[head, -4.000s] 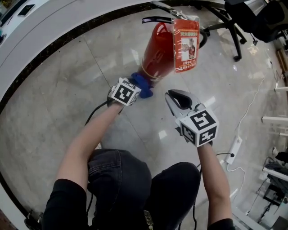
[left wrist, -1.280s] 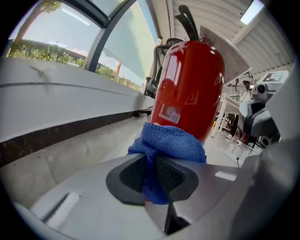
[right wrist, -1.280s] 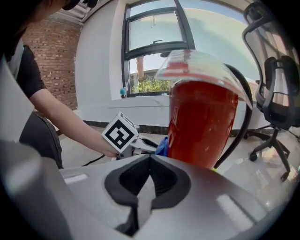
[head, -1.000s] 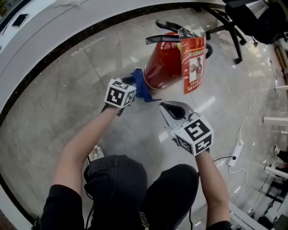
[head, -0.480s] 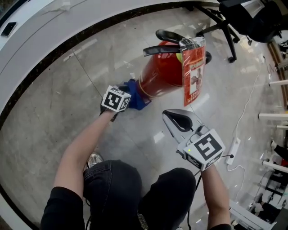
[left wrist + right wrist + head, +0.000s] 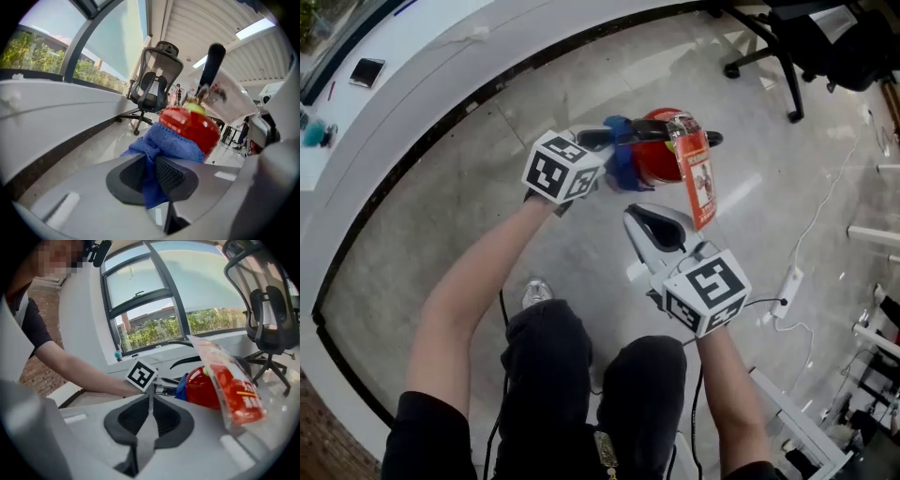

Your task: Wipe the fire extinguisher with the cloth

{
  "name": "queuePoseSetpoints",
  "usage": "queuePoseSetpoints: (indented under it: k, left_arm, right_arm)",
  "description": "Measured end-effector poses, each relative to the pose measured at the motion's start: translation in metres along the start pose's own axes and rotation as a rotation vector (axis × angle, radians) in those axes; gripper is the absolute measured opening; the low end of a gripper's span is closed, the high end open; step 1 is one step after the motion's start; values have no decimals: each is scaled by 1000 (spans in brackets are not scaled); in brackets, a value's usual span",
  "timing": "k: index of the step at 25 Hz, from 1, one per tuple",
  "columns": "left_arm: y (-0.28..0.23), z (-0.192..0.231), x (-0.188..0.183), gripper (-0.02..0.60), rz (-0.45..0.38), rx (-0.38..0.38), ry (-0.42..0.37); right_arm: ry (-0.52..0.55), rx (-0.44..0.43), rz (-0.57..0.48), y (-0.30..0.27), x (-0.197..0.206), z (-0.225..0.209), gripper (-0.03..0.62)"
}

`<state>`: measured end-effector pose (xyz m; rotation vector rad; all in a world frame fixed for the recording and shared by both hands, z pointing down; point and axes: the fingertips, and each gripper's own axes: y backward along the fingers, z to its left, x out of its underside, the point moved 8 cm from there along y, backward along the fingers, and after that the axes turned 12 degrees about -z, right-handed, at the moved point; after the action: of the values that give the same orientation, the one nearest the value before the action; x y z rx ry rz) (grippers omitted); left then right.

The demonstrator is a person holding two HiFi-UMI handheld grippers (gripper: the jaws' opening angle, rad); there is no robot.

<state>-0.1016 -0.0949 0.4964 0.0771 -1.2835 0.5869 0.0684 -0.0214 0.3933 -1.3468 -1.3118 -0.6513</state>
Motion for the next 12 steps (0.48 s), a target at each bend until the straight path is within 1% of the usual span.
queuePoseSetpoints:
  k: [2, 5, 9, 12]
  left_arm:
    - [6, -4, -33, 49, 5, 29, -20]
    - [12, -9, -59, 50, 45, 96, -43]
    - [16, -12, -72, 51, 144, 217, -146]
    - [15, -11, -74, 51, 197, 287, -226]
  right_arm:
    - [-47, 6, 5, 5, -21, 9, 18]
    - [-112, 17, 6, 14, -46, 25, 20]
    - [-163, 54, 12, 17, -76, 33, 21]
    - [-191, 112, 32, 16, -89, 33, 21]
